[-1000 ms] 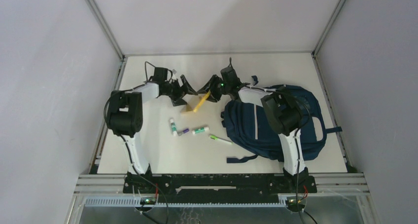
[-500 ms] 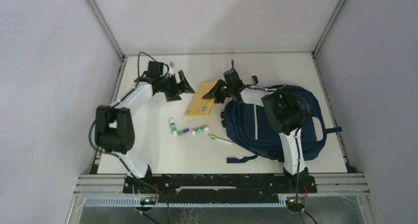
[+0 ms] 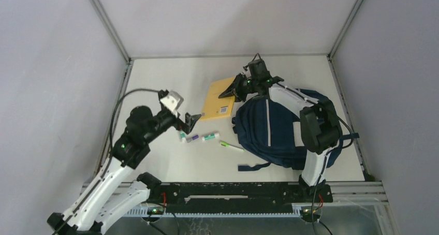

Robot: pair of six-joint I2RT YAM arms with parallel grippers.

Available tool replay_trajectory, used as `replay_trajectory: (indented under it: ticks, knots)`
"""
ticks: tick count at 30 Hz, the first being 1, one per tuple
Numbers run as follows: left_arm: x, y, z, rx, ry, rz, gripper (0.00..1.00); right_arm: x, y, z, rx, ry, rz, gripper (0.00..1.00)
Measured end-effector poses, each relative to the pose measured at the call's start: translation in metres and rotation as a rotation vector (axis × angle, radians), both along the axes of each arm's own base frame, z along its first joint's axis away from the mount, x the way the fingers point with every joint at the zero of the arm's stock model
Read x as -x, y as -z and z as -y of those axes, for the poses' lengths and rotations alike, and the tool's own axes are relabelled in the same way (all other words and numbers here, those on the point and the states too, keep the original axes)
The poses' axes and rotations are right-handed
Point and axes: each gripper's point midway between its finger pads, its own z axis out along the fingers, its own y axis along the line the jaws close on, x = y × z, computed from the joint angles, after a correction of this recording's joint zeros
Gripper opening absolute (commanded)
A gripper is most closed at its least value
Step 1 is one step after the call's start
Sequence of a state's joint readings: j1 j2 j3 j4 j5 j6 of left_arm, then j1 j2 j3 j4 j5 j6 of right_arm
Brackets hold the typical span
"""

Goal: Pack the student bag
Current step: Pick up the book from the center of the board.

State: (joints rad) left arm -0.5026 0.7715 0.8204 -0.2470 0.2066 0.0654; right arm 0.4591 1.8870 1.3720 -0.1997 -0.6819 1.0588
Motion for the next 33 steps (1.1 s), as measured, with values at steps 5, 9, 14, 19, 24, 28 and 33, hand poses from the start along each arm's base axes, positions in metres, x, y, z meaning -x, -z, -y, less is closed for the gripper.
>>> replay_trajectory:
  ticks: [5,9,14,19,24,28,33]
  knots:
    - [0.032,0.011,0.011,-0.124,0.125,0.215,1.00,0.017,-0.024,0.010,0.038,-0.041,-0.012,0.00]
    - [0.043,0.027,0.032,-0.241,0.192,0.286,1.00,0.038,-0.030,0.018,0.034,-0.050,-0.064,0.00]
    - [0.043,0.040,0.050,-0.366,0.204,0.352,1.00,0.055,-0.031,0.021,0.016,-0.030,-0.140,0.00]
    - [0.033,0.053,0.062,-0.458,0.164,0.375,0.96,0.060,-0.029,0.017,0.013,-0.013,-0.190,0.00]
    - [0.020,0.075,0.068,-0.552,0.122,0.356,0.76,0.071,-0.031,0.007,0.008,-0.030,-0.212,0.00]
    - [0.015,0.074,0.069,-0.554,0.096,0.363,0.57,0.075,-0.031,0.003,0.009,-0.040,-0.218,0.00]
    - [0.015,0.079,0.074,-0.569,0.112,0.366,0.02,0.075,-0.031,0.001,0.010,-0.027,-0.230,0.01]
